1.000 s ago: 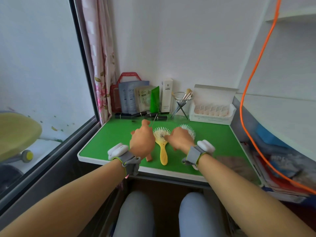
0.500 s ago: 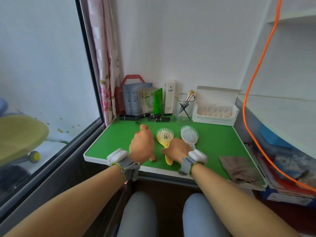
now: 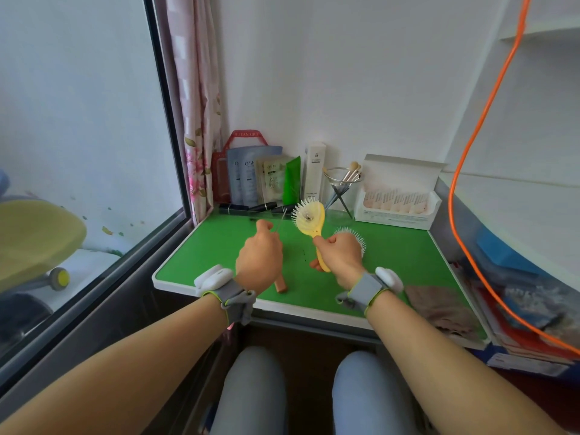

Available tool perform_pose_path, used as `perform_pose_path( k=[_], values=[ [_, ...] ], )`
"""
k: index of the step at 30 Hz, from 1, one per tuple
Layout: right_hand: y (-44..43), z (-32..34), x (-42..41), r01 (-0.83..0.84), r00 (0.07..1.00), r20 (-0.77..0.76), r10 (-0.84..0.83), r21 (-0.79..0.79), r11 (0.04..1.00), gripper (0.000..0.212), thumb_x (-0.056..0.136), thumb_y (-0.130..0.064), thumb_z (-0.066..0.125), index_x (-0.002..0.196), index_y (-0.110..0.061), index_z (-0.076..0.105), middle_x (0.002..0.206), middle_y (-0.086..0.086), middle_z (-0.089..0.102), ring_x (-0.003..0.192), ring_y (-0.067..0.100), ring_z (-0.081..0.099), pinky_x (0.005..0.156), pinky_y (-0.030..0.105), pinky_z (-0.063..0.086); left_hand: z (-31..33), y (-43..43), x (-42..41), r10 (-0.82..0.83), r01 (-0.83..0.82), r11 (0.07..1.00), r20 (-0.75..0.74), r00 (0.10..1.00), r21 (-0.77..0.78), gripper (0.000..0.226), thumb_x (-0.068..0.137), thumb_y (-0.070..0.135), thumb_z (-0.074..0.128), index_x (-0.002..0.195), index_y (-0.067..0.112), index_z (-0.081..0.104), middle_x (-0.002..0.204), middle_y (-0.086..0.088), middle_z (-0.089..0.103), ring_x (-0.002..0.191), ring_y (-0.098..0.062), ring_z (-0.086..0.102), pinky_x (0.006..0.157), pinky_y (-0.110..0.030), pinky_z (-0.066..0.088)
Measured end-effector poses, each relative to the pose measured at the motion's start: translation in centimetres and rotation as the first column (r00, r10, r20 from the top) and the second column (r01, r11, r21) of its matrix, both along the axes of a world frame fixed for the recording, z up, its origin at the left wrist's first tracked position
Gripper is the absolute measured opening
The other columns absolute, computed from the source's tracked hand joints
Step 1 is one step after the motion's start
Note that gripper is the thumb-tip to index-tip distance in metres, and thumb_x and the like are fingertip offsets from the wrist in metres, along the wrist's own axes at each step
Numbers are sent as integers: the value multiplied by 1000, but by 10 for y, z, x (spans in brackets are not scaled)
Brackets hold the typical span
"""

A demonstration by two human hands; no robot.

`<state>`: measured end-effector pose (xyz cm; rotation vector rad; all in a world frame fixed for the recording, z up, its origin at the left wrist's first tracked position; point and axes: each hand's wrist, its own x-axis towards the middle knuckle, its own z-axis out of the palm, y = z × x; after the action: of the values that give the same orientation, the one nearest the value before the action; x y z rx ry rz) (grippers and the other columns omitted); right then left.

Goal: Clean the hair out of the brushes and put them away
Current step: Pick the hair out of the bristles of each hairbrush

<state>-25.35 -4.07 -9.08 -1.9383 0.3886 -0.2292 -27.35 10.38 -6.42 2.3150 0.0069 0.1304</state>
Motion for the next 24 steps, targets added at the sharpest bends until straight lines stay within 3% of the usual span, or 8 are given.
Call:
perform_pose_path(
  k=[2, 4, 7, 12, 18, 21, 24],
  values=[
    [0, 1, 1, 0, 1000, 13, -3, 175, 985, 22, 92, -14, 56, 74, -2, 51, 59, 12, 60, 35, 14, 60, 34, 20, 45, -2, 0, 0, -10, 9, 1000, 28, 1000, 28, 30, 100, 19, 34, 130, 15, 37, 97, -15, 65, 84, -33, 63, 78, -49, 53],
    [-2, -1, 1, 22, 999, 19, -27, 194, 981, 25, 93, -14, 55, 70, -5, 50, 57, 10, 59, 30, 10, 53, 33, 17, 40, -3, 1, 0, -30, 24, 996, 62, 998, 80, 30, 100, 14, 33, 129, 18, 38, 92, -13, 65, 78, -32, 64, 72, -47, 55],
    [-3, -6, 0, 33, 999, 20, -36, 125, 992, 34, 91, -14, 56, 58, -9, 50, 53, 7, 55, 29, 10, 43, 33, 14, 32, -7, 1, 1, -59, 42, 984, 94, 994, 172, 32, 99, 10, 33, 127, 23, 38, 84, -11, 65, 73, -31, 64, 66, -45, 56],
    [0, -13, -4, 26, 1000, 13, -25, -86, 996, 33, 88, -19, 58, 58, -13, 46, 55, 5, 45, 51, 20, 40, 51, 27, 29, -14, 2, 0, -106, 36, 933, 179, 978, 357, 40, 93, 2, 35, 125, 26, 37, 85, -10, 64, 74, -32, 61, 68, -43, 54],
    [-3, -16, -8, -4, 1000, 16, 6, -157, 988, 35, 90, -16, 55, 58, -16, 39, 55, 1, 40, 51, 18, 35, 50, 29, 22, -22, 4, -4, -224, 99, 879, 222, 949, 466, 55, 80, -2, 56, 128, 21, 40, 113, -4, 60, 81, -30, 62, 64, -40, 53],
    [-3, -16, -9, -3, 1000, 25, 8, -175, 984, 35, 90, -16, 55, 59, -16, 39, 55, 1, 40, 51, 18, 35, 50, 30, 21, -24, 2, -6, -257, 102, 854, 243, 935, 511, 51, 83, -2, 43, 130, 19, 42, 123, -6, 56, 85, -34, 63, 66, -42, 54],
    [-1, -17, -11, -14, 999, 34, 20, -181, 983, 34, 90, -16, 55, 61, -17, 39, 56, 0, 40, 51, 18, 35, 49, 30, 22, -26, 0, -7, -270, 107, 832, 230, 935, 545, 47, 83, -2, 38, 127, 18, 41, 119, -7, 58, 82, -37, 64, 66, -43, 54]
  ],
)
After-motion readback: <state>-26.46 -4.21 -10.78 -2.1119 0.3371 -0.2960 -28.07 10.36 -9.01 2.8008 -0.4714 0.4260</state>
